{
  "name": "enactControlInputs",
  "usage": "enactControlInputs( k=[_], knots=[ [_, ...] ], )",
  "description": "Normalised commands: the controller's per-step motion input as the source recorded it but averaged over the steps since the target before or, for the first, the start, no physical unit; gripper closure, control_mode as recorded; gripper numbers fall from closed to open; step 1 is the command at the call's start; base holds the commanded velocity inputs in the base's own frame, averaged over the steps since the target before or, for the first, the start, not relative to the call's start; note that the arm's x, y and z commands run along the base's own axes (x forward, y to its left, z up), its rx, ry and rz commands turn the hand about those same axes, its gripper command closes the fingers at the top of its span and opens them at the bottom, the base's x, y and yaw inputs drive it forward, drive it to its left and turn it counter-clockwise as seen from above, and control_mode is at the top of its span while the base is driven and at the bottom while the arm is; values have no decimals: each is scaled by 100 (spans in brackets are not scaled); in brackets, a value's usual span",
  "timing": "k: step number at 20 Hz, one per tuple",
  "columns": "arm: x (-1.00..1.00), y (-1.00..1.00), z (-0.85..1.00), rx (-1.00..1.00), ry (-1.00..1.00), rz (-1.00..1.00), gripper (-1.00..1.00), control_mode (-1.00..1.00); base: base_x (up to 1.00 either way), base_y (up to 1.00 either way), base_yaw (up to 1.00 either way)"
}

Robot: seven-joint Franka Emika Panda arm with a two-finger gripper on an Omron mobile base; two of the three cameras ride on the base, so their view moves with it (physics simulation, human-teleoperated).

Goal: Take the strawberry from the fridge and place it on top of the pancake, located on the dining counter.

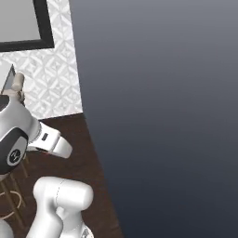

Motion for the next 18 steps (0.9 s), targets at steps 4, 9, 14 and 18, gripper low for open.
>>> enactControlInputs(
  k=[4,9,14,18],
  knots=[
    [0,0,0,0,0,0,100,100,100,-27,79],
    [0,0,0,0,0,0,100,100,98,-26,82],
    [0,0,0,0,0,0,100,100,84,-30,87],
    [0,0,0,0,0,0,100,100,56,-58,82]
  ],
)
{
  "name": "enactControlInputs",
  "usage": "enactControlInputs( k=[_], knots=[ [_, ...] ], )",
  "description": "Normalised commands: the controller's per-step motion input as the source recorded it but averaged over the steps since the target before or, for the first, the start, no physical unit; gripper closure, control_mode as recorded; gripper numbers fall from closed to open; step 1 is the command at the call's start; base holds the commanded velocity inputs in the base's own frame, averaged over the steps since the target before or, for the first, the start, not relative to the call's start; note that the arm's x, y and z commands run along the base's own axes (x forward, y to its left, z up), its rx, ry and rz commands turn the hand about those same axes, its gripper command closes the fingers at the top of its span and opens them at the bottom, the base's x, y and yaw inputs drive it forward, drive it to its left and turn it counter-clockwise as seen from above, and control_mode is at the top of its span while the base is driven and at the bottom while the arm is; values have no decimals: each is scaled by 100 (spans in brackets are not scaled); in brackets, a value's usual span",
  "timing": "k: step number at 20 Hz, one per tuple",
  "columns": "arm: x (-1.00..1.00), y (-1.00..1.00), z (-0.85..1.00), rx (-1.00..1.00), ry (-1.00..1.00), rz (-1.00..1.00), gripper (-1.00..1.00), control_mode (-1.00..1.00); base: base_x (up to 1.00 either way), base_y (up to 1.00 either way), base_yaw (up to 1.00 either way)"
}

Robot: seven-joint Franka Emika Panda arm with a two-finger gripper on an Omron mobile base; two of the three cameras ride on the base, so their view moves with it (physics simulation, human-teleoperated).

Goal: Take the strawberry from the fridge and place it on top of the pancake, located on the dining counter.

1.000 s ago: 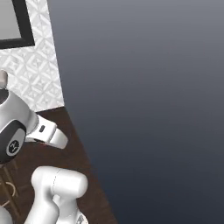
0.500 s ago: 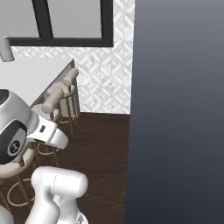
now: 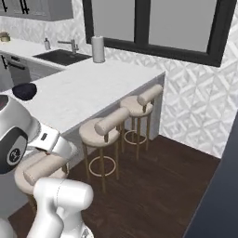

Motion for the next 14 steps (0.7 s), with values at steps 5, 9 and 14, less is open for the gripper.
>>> enactControlInputs(
  k=[5,9,14],
  knots=[
    [0,0,0,0,0,0,100,100,41,-72,80],
    [0,0,0,0,0,0,100,100,29,-51,88],
    [0,0,0,0,0,0,100,100,27,-27,97]
  ],
)
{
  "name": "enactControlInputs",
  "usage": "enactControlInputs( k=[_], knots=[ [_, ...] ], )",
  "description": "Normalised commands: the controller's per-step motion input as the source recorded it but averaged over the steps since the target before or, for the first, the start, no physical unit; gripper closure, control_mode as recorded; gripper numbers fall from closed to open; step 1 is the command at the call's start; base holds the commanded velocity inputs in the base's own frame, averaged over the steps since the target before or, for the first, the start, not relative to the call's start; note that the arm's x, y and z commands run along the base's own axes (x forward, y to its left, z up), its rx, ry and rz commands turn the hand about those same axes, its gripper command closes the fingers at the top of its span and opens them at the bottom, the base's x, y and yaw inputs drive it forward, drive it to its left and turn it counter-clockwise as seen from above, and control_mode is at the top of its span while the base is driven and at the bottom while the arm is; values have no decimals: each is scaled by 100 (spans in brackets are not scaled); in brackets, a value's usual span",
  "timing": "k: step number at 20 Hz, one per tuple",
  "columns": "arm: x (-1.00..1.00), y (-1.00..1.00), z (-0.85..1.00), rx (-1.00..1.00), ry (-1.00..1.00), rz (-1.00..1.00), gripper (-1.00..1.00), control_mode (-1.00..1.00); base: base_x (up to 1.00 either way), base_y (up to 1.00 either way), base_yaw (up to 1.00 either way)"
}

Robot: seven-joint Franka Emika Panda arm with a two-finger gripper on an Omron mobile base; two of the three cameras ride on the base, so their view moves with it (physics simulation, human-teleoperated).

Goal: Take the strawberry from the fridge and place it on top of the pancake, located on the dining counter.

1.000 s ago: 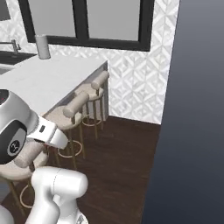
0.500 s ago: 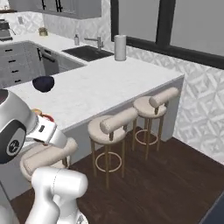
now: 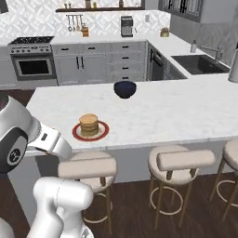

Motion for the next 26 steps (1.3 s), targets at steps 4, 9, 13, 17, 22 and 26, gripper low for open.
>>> enactControlInputs(
  k=[4,9,13,17,22,26],
  knots=[
    [0,0,0,0,0,0,100,100,26,-52,76],
    [0,0,0,0,0,0,100,100,21,-15,13],
    [0,0,0,0,0,0,100,100,67,-5,-2],
    [0,0,0,0,0,0,100,100,66,-15,0],
    [0,0,0,0,0,0,100,100,35,-44,5],
    [0,0,0,0,0,0,100,100,35,-29,8]
  ],
)
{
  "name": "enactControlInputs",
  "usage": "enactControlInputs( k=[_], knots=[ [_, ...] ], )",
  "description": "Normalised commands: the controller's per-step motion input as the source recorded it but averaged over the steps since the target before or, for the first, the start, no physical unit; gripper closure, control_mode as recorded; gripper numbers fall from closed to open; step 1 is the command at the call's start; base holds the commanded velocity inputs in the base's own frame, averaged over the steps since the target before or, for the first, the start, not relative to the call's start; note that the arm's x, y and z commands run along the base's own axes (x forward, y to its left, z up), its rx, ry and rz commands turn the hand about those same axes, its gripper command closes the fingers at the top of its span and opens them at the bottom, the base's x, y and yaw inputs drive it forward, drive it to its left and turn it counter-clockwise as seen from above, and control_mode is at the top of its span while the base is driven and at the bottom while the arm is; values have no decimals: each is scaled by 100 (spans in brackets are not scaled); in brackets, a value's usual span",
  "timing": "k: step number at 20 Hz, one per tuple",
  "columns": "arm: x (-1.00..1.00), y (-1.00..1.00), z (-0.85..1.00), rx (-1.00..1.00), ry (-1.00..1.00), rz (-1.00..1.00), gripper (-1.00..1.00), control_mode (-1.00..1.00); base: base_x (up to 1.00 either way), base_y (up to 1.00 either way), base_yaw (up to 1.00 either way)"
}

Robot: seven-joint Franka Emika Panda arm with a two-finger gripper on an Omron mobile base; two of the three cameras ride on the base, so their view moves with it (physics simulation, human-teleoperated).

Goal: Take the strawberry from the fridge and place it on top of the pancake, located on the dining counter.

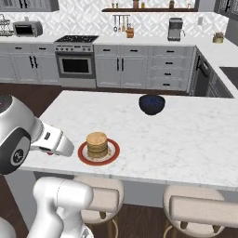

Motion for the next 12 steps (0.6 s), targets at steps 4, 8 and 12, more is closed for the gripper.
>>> enactControlInputs(
  k=[4,8,12],
  knots=[
    [0,0,0,0,0,0,100,100,20,0,5],
    [0,0,0,0,0,0,100,100,3,0,0],
    [0,0,0,0,0,0,100,100,4,0,0]
  ],
)
